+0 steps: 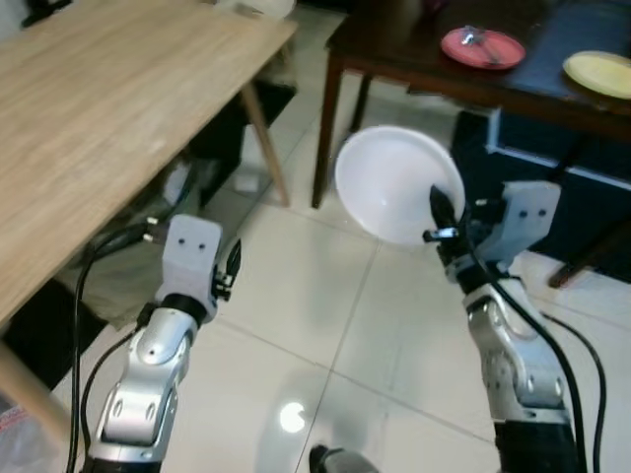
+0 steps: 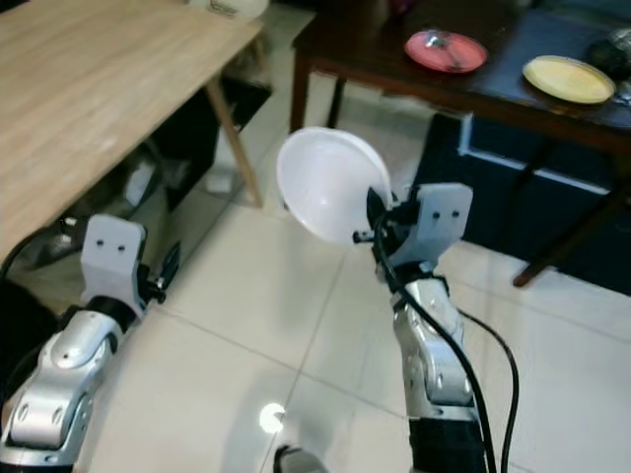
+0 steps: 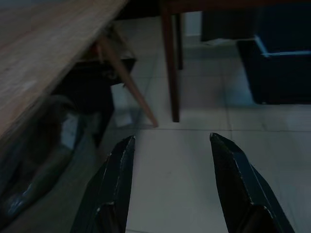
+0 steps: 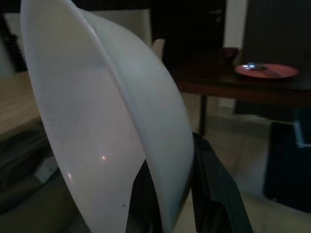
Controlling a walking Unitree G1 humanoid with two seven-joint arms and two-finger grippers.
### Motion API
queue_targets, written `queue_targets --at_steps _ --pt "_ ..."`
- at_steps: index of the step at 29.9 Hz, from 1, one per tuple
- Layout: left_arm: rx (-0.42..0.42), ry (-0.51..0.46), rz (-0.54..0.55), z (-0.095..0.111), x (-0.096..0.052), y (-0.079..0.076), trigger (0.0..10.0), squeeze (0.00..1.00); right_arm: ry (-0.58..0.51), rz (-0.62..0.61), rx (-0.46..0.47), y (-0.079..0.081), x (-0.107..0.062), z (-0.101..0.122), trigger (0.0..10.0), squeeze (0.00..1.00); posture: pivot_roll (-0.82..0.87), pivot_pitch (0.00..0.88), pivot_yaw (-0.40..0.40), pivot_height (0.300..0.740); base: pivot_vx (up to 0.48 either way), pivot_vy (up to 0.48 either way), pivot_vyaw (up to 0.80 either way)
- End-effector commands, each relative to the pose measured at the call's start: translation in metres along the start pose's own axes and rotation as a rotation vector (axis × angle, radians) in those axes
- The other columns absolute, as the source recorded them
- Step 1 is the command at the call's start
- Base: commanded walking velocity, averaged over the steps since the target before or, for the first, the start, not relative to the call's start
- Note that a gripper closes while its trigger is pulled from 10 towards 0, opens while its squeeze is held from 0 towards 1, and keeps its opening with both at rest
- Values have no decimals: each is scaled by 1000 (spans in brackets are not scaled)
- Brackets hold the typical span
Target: Setting the table
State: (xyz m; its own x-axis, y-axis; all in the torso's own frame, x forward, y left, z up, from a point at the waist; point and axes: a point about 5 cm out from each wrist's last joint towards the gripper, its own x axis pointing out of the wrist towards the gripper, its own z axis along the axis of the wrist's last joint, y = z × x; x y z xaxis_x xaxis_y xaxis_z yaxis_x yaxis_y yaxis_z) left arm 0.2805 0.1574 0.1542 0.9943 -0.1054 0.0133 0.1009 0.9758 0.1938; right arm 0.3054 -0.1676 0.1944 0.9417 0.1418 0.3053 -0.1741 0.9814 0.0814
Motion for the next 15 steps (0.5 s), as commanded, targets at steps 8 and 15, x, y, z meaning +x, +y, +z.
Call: queue_targets --at_steps 8,15 --pt "-6 18 -26 -5 -1 -4 10000 0 11 -14 16 -2 -4 -3 10000 0 -94 50 33 740 0 0 -800" --pt "6 -23 -29 -1 0 -4 10000 0 10 -23 23 -3 -4 -2 10000 0 -95 51 34 740 0 0 -800"
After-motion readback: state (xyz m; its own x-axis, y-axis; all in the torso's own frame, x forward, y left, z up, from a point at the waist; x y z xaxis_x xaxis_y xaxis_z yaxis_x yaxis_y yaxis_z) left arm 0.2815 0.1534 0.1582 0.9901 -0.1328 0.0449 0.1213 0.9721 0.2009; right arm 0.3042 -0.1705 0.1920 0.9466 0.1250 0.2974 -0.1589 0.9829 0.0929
